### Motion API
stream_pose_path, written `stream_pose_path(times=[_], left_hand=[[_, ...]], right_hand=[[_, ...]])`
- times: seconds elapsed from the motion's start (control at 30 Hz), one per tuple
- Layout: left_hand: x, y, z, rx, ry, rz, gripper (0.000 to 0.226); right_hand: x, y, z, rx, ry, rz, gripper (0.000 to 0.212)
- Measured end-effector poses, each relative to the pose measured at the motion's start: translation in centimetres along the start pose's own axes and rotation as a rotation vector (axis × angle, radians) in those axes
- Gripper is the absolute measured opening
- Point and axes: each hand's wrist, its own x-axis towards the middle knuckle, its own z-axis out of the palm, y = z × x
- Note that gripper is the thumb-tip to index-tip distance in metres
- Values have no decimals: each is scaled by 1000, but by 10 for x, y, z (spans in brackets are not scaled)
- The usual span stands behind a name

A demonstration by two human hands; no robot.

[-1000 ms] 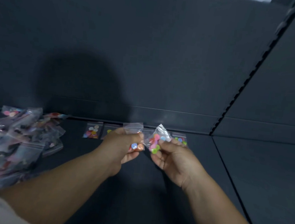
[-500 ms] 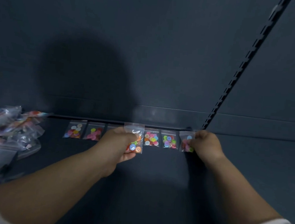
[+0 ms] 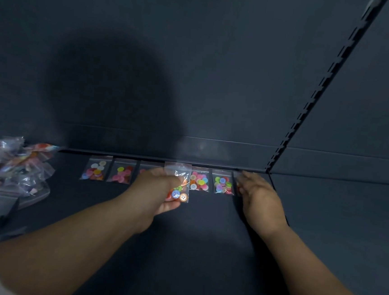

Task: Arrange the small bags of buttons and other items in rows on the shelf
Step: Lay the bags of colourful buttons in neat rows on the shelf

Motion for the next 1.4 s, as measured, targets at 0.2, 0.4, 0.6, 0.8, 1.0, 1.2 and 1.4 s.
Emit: stream_pose_path(times=[0.2, 0.4, 0.6, 0.8, 1.0, 1.2, 1.4], left_hand=[[-1, -2, 0, 6, -2, 3, 9], [-5, 1, -4, -19, 5, -3, 5], [-8, 5, -21, -18, 20, 36, 8], [-13, 8, -58, 82, 77, 140, 18], [-16, 11, -117, 286, 153, 292, 7], [1, 4, -211, 1455, 455, 780, 34], [5, 4, -259, 1795, 254, 513, 80]], right_hand=[[3, 6, 0, 3, -230, 2, 49], [1, -7, -10, 157, -173, 95, 42], [9, -70, -34, 572, -137, 126, 25], [10, -166, -35, 1284, -442, 339, 16], [19, -224, -12, 1225, -515, 451, 22], [34, -280, 13, 1170, -493, 497, 23], [54, -322, 40, 1057, -415, 537, 25]])
